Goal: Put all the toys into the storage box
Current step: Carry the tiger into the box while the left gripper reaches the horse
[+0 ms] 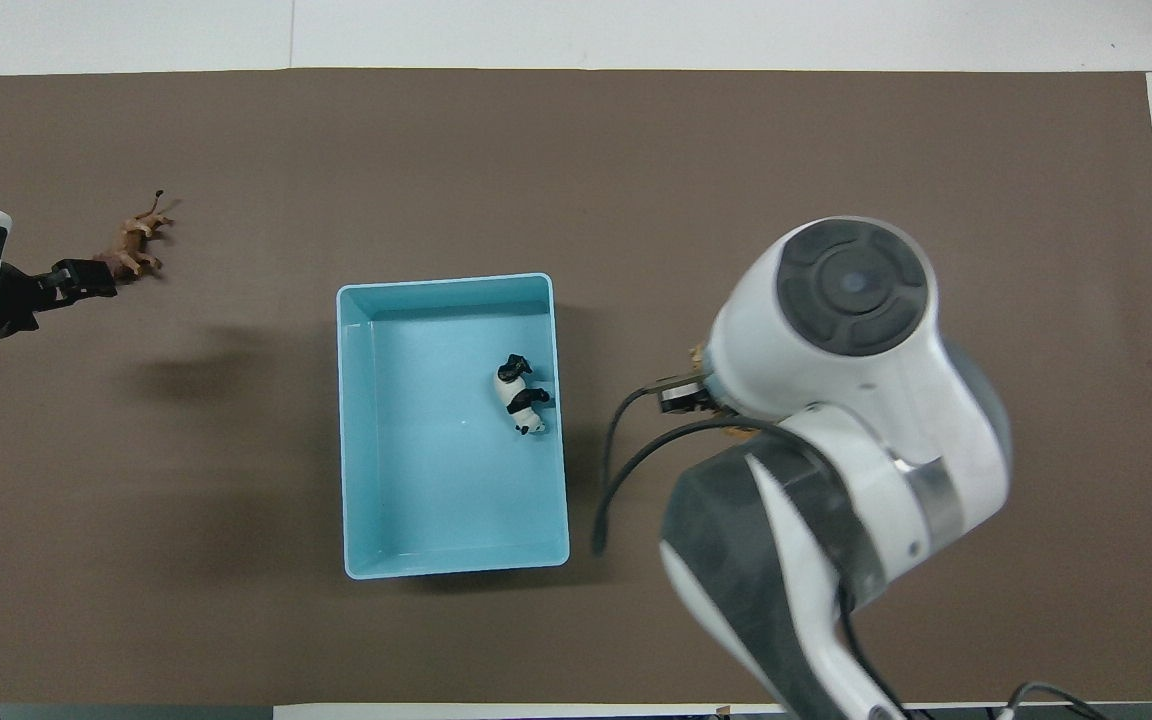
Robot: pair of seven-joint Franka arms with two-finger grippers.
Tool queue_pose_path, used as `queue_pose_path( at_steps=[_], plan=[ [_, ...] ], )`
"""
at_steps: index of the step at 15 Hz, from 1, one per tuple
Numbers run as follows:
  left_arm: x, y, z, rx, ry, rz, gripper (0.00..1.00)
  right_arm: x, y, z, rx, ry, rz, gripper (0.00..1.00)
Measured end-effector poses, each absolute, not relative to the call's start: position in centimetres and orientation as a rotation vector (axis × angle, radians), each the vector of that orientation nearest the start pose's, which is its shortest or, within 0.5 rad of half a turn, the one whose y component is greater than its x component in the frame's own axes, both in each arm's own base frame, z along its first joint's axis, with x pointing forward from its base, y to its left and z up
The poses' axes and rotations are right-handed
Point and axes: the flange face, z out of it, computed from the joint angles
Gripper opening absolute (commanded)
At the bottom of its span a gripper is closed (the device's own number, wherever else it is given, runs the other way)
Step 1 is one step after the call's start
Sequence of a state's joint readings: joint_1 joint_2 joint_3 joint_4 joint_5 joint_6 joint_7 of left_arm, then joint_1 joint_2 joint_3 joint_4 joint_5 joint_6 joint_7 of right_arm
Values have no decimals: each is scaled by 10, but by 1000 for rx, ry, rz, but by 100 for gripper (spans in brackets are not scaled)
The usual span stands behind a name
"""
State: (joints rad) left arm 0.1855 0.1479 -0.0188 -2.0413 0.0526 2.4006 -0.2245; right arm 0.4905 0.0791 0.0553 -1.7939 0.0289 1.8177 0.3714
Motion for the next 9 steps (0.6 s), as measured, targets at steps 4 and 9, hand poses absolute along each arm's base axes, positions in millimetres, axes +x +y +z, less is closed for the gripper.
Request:
queue_pose_path(
  at_steps=[4, 9],
  plan=[
    [586, 140, 381, -2922, -1101, -337, 100, 460, 426, 482, -3047, -163, 25, 0],
    [587, 141, 373, -2457, -2044, -305, 100, 421, 531, 369, -3046, -53, -21, 100]
  ],
)
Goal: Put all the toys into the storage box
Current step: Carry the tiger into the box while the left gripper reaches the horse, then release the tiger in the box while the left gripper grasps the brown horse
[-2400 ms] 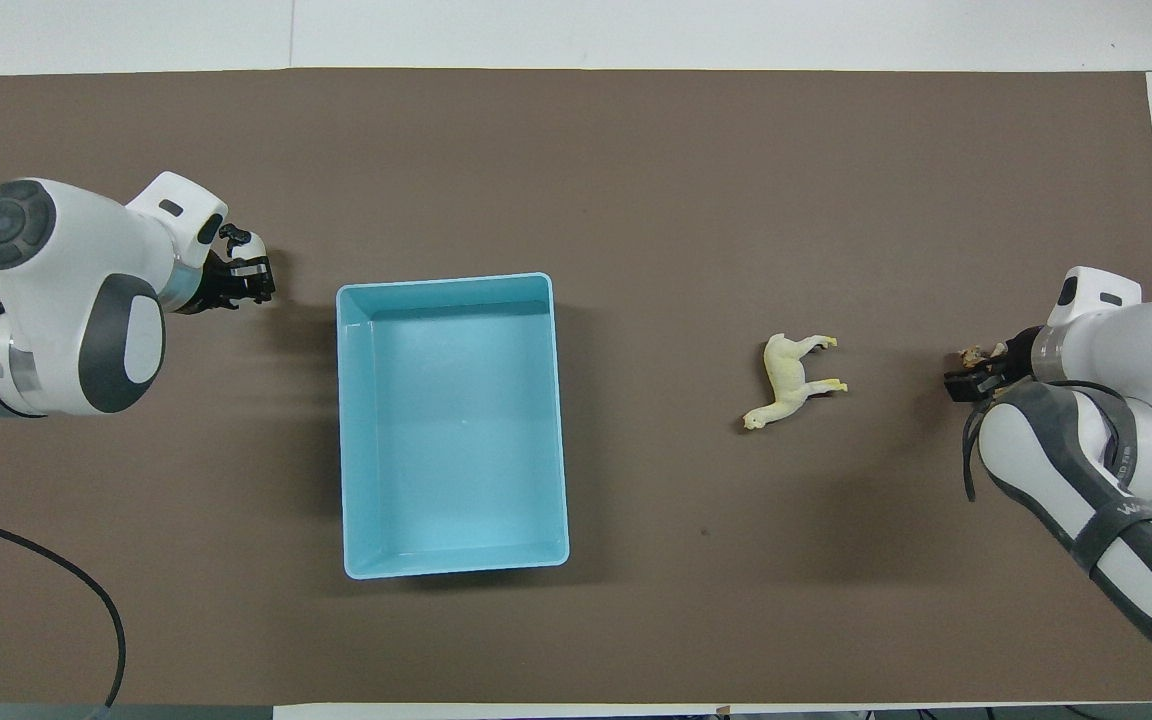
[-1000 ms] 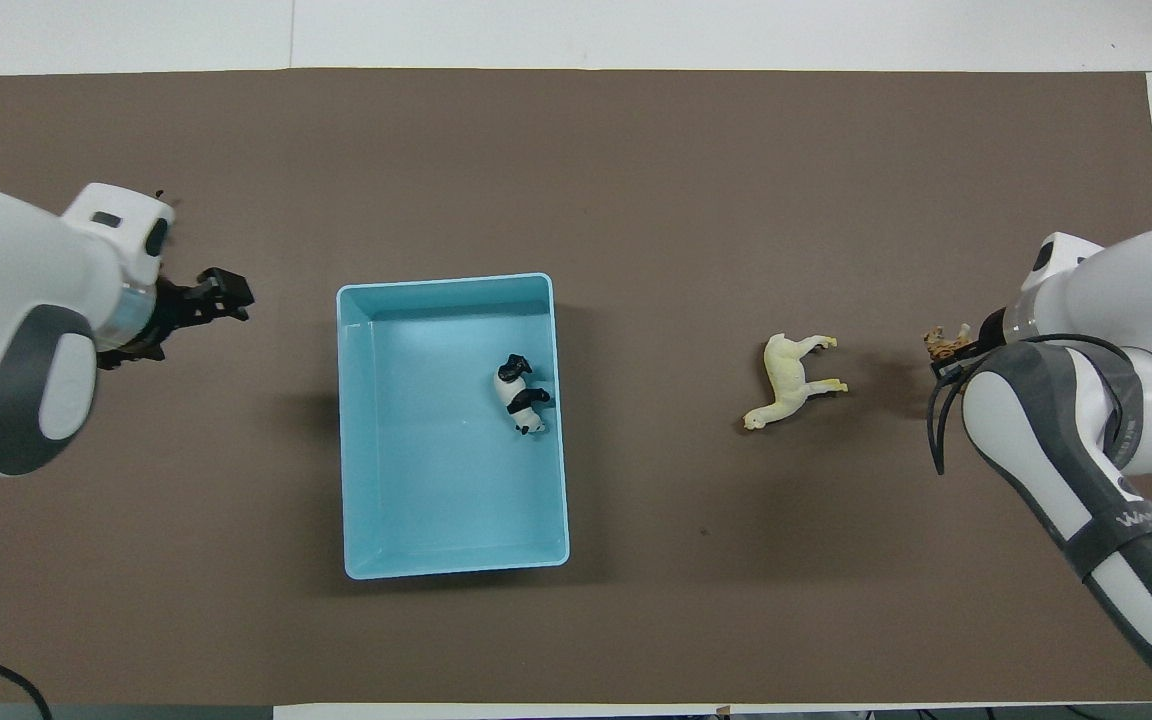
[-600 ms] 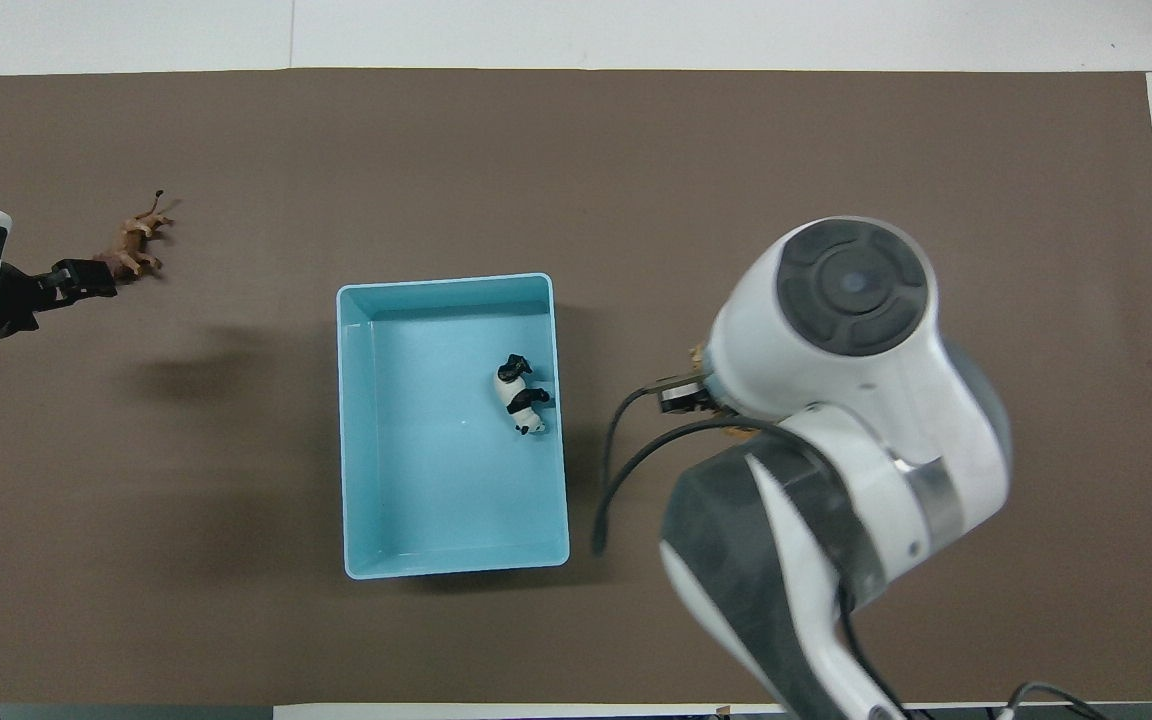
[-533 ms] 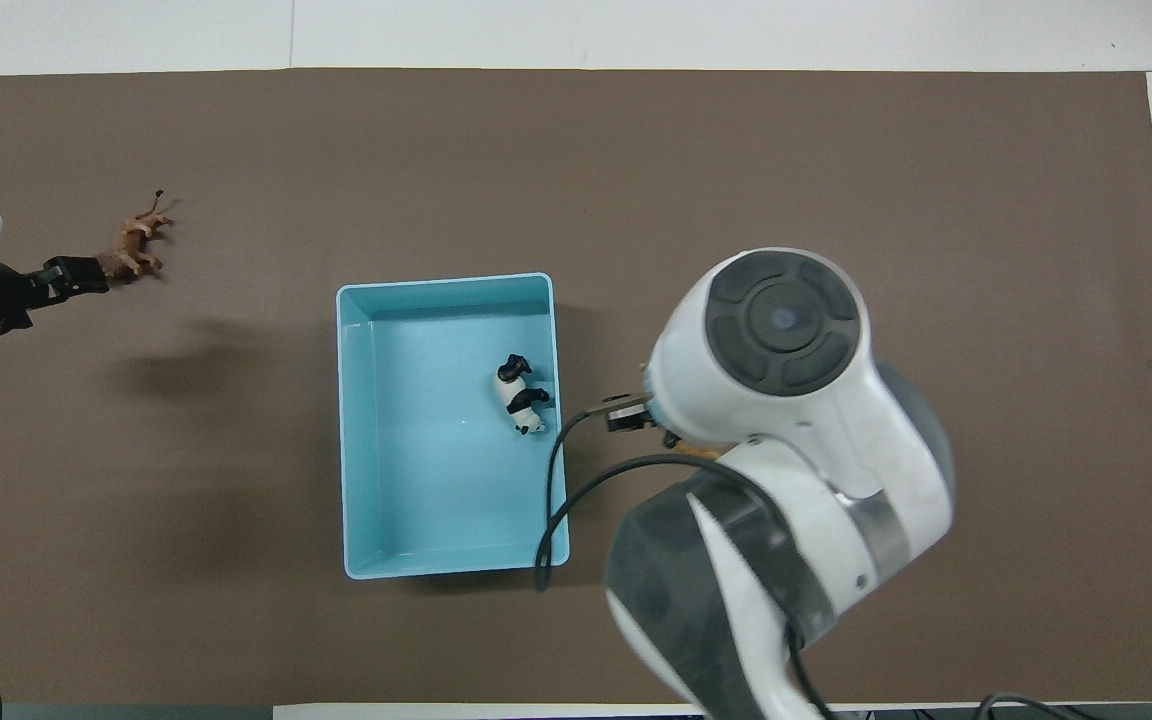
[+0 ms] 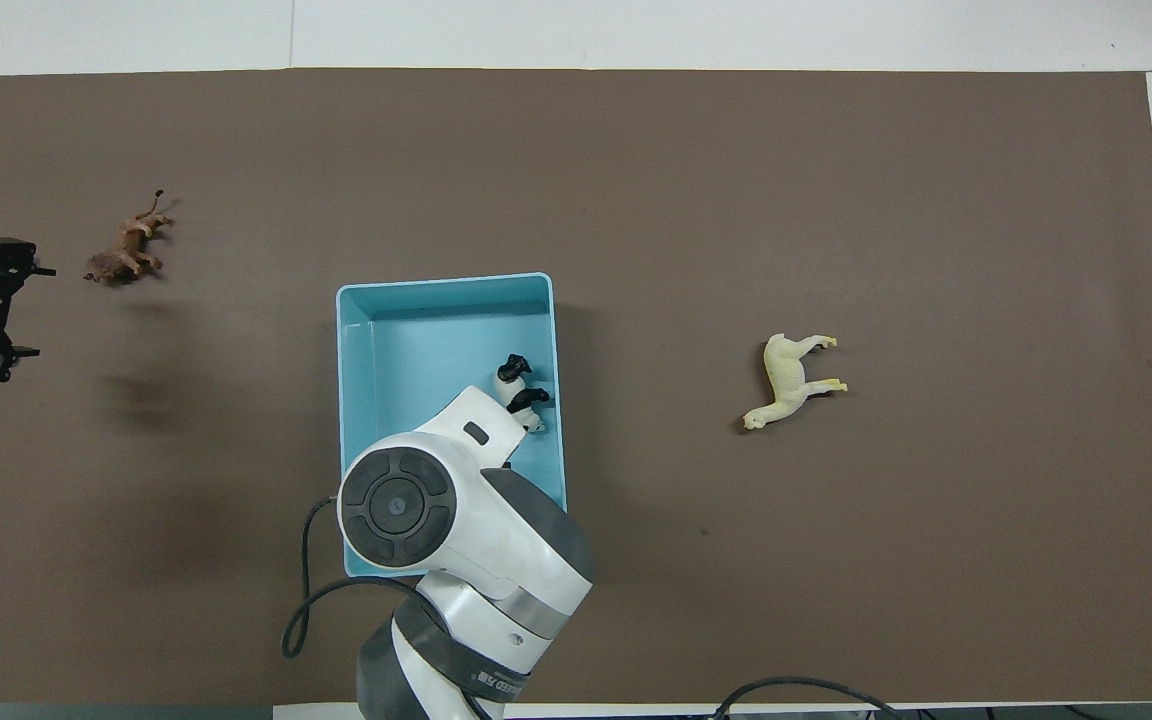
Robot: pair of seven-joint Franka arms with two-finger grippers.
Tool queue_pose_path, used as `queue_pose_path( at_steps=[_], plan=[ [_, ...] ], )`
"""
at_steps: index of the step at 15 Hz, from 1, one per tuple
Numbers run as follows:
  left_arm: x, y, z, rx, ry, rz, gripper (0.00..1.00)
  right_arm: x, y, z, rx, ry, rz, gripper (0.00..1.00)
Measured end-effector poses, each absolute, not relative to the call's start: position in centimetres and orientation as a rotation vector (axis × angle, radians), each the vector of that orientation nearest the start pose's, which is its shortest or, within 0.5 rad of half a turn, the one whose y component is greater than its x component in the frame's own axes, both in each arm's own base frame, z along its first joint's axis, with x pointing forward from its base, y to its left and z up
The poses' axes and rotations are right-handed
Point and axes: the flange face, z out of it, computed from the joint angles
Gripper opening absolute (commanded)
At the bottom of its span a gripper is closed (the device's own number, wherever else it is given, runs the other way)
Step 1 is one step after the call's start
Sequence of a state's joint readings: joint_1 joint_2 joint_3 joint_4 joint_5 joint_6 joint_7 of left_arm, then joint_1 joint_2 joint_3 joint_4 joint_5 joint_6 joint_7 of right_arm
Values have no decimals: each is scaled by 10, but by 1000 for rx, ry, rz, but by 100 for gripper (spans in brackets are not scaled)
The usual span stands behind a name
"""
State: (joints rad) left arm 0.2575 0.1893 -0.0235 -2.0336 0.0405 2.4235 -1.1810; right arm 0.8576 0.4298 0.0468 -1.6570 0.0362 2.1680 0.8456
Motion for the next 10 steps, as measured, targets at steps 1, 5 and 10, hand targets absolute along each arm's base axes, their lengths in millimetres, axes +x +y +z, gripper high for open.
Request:
queue_pose_path(
  at_steps=[1, 5, 10],
  plan=[
    [588, 138, 367, -2337, -2194, -284, 100, 422, 532, 358, -3056, -37, -12, 100],
    [619, 120, 332, -1993, -2532, -214, 100, 443, 517, 383, -3094, 86, 27, 100],
    [642, 125, 330, -1863, -2668, -250, 100, 505, 434, 462, -3112, 382, 59, 100]
  ],
)
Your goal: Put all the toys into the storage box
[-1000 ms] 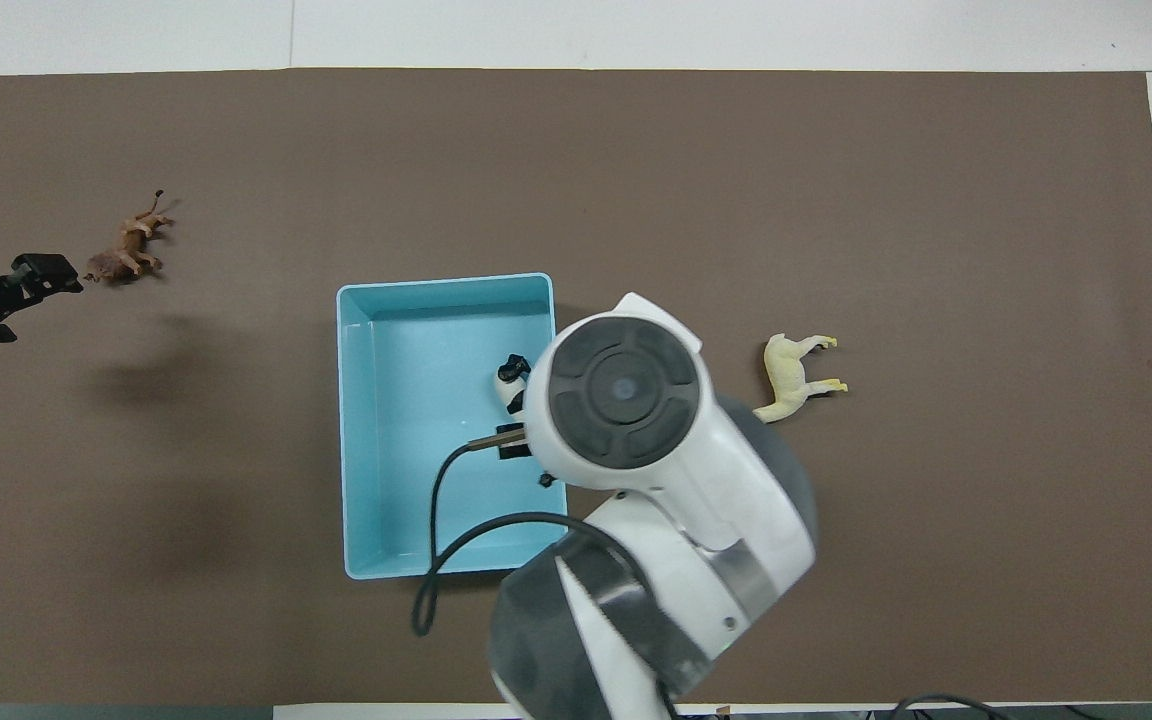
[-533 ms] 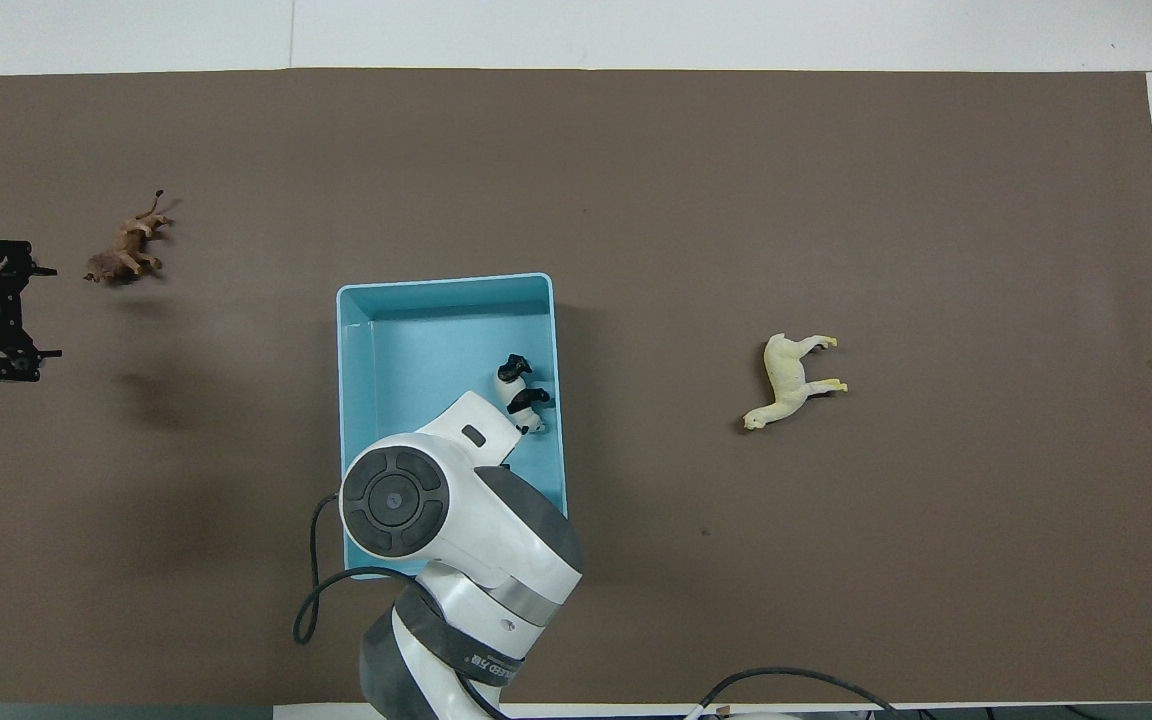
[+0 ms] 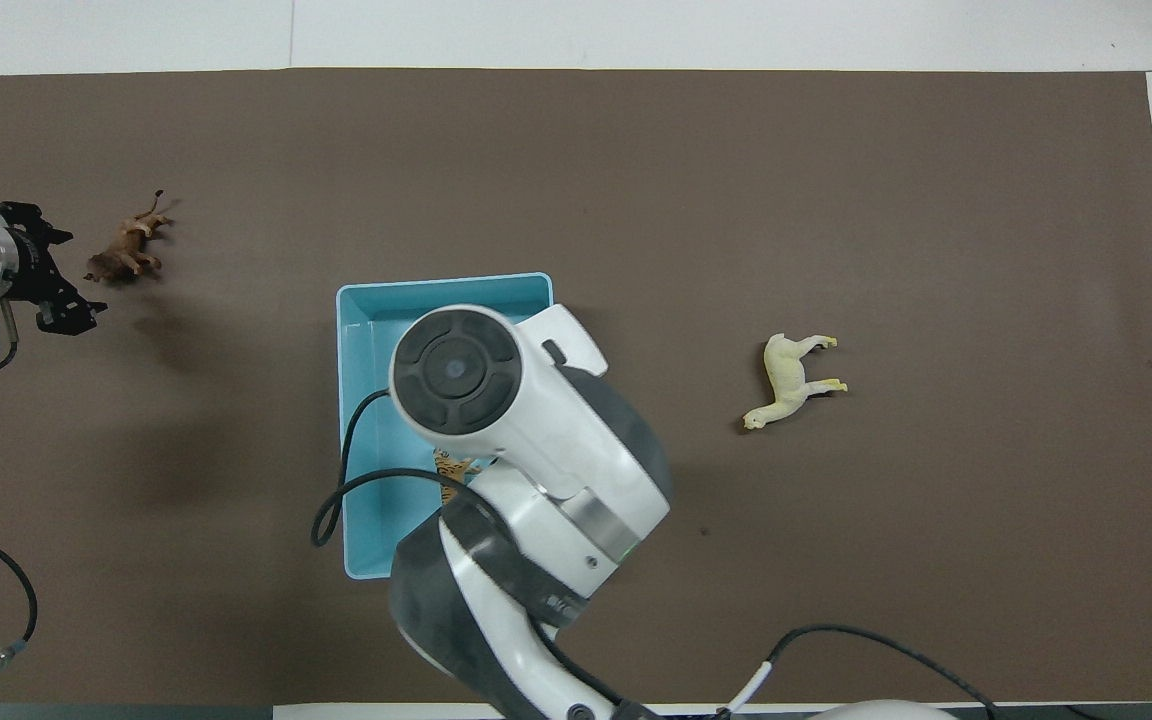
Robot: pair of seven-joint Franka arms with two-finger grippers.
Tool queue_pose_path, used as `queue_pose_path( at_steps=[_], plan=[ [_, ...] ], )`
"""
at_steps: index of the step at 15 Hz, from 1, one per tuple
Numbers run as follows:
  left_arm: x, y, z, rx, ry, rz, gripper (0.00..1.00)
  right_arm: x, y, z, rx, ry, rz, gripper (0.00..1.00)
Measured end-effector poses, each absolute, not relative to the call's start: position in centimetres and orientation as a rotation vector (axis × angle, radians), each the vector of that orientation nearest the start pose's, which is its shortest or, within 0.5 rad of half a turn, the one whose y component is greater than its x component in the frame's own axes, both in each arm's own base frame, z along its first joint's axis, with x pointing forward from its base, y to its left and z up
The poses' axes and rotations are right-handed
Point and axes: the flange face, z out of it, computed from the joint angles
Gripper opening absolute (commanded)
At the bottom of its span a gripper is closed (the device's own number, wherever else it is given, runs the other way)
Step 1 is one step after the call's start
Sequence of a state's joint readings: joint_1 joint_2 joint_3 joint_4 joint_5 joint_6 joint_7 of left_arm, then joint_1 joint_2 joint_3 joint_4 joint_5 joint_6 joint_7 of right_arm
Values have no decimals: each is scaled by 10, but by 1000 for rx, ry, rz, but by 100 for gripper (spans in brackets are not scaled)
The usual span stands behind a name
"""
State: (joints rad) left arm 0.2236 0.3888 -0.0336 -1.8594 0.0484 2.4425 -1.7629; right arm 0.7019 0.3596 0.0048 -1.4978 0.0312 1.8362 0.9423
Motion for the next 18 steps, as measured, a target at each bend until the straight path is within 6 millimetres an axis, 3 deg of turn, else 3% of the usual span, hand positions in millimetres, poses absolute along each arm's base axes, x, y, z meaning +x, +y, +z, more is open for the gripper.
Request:
queue_pose_path(
  at_steps=[1, 3, 8, 10, 14, 15, 17, 18],
  plan=[
    [642, 125, 327, 1717, 2472, 230, 100, 522, 405, 471, -3112, 428, 64, 100],
    [644, 124, 321, 1735, 2465, 246, 100, 547, 359, 472, -3150, 356, 89, 100],
    [647, 122, 309, 1810, 2429, 309, 100, 574, 286, 428, -3216, 133, 133, 100],
    [649, 119, 309, 1807, 2412, 325, 100, 572, 263, 399, -3218, 46, 59, 100],
    [652, 109, 289, 1828, 2403, 307, 100, 547, 224, 348, -3208, -77, -8, 100],
    [652, 109, 288, 1828, 2404, 307, 96, 541, 216, 340, -3207, -109, -30, 100],
    [652, 109, 288, 1829, 2404, 307, 30, 532, 200, 329, -3209, -170, -50, 100],
    [652, 109, 288, 1829, 2404, 307, 16, 530, 194, 327, -3213, -188, -50, 100]
  ],
)
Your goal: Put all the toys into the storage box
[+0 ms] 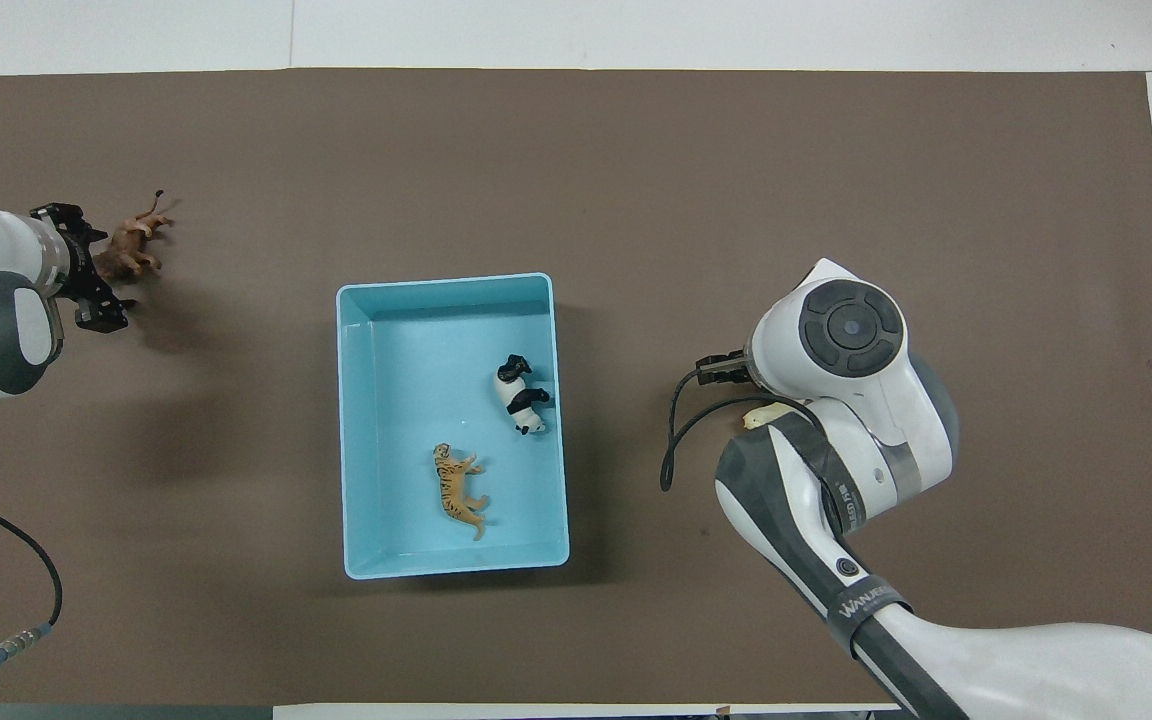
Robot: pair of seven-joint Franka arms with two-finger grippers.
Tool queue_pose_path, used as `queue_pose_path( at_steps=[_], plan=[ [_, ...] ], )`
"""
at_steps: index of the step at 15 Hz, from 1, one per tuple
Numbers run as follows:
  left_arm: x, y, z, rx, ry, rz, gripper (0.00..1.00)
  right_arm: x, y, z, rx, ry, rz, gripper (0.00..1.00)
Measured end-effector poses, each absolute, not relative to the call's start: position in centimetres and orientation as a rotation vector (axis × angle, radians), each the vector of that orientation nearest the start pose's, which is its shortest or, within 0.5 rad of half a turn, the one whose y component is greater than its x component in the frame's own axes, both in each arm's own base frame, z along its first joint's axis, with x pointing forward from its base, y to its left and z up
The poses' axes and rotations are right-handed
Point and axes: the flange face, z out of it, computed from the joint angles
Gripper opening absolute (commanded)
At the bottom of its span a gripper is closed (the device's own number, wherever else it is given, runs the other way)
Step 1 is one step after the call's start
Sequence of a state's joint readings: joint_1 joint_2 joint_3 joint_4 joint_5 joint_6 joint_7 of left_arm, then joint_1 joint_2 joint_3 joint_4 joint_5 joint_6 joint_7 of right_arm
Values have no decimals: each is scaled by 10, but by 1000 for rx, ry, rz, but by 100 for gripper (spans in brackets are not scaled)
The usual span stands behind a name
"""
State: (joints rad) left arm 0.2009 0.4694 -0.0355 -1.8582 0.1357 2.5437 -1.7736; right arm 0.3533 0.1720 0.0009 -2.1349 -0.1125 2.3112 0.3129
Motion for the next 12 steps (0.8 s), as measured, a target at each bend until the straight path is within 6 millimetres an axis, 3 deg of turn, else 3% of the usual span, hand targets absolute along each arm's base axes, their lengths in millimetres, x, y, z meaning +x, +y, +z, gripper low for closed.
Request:
queue_pose_path(
  at_steps=[2, 3, 8, 10, 11, 12],
  plan=[
    [652, 109, 288, 1830, 2403, 307, 10, 529, 183, 326, -3222, -222, -90, 100],
    [652, 108, 288, 1831, 2403, 307, 0, 529, 179, 324, -3215, -238, -122, 100],
    [655, 105, 295, 1908, 2423, 293, 0, 525, 156, 306, -3177, -329, -226, 97],
    [663, 90, 317, 1965, 2445, 247, 0, 526, 143, 301, -3162, -378, -269, 79],
    [665, 77, 335, 1997, 2447, 229, 0, 525, 138, 299, -3156, -392, -291, 63],
    [662, 58, 360, 2029, 2441, 207, 0, 525, 136, 298, -3151, -396, -308, 27]
  ],
)
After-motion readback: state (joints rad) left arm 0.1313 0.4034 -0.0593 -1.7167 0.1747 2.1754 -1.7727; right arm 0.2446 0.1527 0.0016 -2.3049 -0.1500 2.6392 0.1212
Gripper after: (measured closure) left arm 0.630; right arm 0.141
